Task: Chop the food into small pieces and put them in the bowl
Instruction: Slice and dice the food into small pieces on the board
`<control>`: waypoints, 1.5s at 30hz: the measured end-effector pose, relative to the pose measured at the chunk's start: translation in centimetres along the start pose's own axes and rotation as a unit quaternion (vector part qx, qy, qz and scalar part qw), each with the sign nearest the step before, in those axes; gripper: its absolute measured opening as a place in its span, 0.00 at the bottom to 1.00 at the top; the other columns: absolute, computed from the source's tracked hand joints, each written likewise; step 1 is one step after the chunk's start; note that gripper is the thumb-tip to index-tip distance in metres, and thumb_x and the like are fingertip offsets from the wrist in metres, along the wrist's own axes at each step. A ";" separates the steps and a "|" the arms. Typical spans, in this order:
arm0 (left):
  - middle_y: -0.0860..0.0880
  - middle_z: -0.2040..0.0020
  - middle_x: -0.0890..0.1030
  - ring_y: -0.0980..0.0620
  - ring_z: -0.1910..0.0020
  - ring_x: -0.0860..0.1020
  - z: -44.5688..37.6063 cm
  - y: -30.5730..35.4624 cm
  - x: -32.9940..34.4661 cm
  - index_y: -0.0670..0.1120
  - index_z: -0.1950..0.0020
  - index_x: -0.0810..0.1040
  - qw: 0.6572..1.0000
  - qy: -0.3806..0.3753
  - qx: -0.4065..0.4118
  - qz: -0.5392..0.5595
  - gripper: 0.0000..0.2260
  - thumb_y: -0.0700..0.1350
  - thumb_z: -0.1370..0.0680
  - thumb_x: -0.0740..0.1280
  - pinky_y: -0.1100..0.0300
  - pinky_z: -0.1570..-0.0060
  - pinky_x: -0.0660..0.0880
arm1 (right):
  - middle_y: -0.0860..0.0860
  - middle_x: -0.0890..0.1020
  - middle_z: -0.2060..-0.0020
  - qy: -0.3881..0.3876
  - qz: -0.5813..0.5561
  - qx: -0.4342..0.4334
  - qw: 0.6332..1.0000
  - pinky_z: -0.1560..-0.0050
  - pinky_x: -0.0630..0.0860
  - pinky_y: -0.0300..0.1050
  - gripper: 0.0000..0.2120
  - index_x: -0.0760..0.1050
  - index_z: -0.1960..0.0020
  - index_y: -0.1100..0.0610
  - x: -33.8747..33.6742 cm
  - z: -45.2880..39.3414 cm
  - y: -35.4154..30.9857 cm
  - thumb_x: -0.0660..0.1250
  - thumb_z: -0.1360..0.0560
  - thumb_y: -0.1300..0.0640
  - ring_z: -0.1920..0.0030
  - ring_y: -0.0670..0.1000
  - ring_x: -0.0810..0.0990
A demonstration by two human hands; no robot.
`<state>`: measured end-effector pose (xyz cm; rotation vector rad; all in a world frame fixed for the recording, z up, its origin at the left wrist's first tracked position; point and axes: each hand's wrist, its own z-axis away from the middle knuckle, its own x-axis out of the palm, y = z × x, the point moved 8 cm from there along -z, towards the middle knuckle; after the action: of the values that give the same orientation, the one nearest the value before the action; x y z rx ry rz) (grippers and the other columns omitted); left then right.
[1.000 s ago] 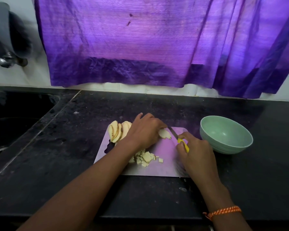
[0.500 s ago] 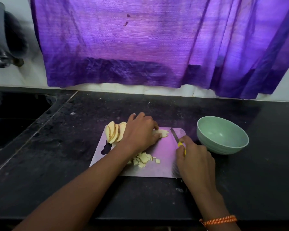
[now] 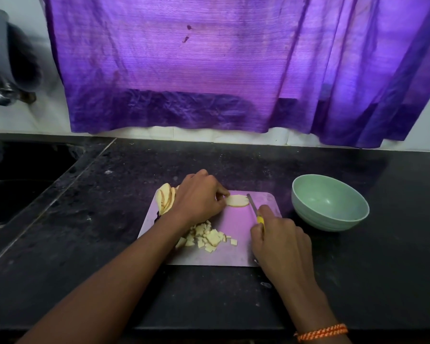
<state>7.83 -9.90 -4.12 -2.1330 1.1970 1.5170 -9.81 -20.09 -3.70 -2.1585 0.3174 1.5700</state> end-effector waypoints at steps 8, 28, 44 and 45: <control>0.56 0.48 0.88 0.56 0.46 0.77 0.2 -0.3 -0.3 0.56 0.39 0.88 0.999 0.023 -0.029 0.008 0.11 0.54 0.20 0.74 0.57 0.52 0.76 | 0.53 0.81 0.53 0.021 -0.018 0.013 1.000 0.61 0.67 0.49 0.17 0.66 0.29 0.47 -0.2 0.0 0.4 0.55 0.17 0.48 0.55 0.57 0.79; 0.57 0.41 0.83 0.54 0.45 0.75 -0.1 1.9 1.4 0.55 0.34 0.86 0.999 0.029 0.005 -0.018 0.19 0.63 0.20 0.71 0.55 0.49 0.65 | 0.52 0.81 0.53 0.036 -0.020 -0.035 0.999 0.61 0.66 0.49 0.14 0.67 0.32 0.47 0.4 -0.2 0.0 0.54 0.16 0.49 0.54 0.58 0.80; 0.58 0.46 0.85 0.54 0.47 0.76 -0.4 1.5 2.1 0.54 0.41 0.88 0.999 0.015 -0.031 -0.015 0.18 0.63 0.22 0.72 0.51 0.48 0.75 | 0.55 0.80 0.51 0.000 -0.023 -0.047 0.999 0.60 0.65 0.50 0.14 0.70 0.33 0.50 0.5 0.3 0.2 0.55 0.16 0.52 0.52 0.60 0.80; 0.58 0.45 0.85 0.54 0.46 0.77 -0.4 1.6 2.0 0.54 0.40 0.88 0.999 0.014 -0.030 -0.019 0.17 0.63 0.22 0.72 0.51 0.47 0.75 | 0.55 0.80 0.52 0.000 -0.026 -0.047 0.999 0.60 0.66 0.50 0.14 0.70 0.33 0.50 0.4 0.7 0.4 0.55 0.16 0.51 0.52 0.60 0.80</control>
<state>7.10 -12.13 -5.35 -2.2092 1.1281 1.5300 -10.45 -20.02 -4.34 -2.2179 0.1893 1.5849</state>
